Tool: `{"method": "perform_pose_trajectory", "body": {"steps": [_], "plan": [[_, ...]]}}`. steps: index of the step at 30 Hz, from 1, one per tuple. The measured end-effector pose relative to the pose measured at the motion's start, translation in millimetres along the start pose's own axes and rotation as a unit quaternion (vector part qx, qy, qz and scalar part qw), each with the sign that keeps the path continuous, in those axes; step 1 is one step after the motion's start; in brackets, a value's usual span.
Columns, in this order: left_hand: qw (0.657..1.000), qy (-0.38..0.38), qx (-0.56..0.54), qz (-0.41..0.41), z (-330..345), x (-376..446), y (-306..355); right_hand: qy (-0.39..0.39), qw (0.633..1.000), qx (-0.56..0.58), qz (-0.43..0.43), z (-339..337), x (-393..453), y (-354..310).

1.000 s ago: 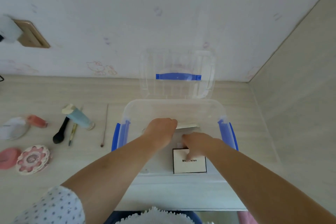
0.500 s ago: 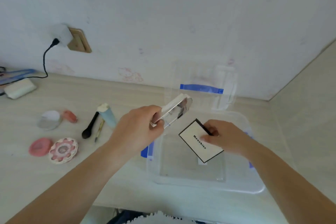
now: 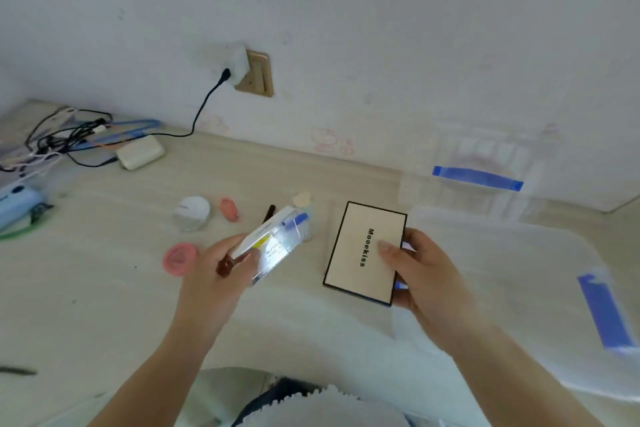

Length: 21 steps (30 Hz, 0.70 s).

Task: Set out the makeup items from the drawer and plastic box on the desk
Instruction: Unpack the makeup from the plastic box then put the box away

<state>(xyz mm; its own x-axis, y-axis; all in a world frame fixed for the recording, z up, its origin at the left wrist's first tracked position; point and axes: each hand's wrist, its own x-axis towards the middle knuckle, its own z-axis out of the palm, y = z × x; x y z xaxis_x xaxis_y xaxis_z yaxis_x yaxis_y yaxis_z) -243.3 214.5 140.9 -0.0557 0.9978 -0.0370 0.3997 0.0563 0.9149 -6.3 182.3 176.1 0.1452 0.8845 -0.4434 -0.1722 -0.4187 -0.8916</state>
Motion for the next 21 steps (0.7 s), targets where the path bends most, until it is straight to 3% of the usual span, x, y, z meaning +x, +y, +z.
{"method": "perform_pose_trajectory", "body": {"steps": [7, 10, 13, 17, 21], "plan": [[0.994, -0.019, 0.081, -0.074, -9.7, -18.9, -74.0, 0.034, 0.995, -0.054, 0.076, 71.1, 5.0, 72.8], [0.991, -0.043, 0.111, -0.054, -8.3, -26.6, -94.1, 0.061, 0.987, -0.099, 0.112, 78.4, 16.6, 101.8], [0.977, -0.075, 0.199, 0.027, -9.4, -26.9, -107.3, 0.092, 0.981, -0.093, 0.143, 77.3, 28.5, 119.5], [0.922, -0.113, 0.313, 0.199, -1.9, -20.9, -129.6, 0.102, 0.978, -0.08, 0.165, 78.2, 38.8, 132.1], [0.902, -0.131, 0.327, 0.25, 6.8, -19.8, -141.5, 0.111, 0.974, -0.083, 0.178, 79.9, 44.8, 141.2]]}}
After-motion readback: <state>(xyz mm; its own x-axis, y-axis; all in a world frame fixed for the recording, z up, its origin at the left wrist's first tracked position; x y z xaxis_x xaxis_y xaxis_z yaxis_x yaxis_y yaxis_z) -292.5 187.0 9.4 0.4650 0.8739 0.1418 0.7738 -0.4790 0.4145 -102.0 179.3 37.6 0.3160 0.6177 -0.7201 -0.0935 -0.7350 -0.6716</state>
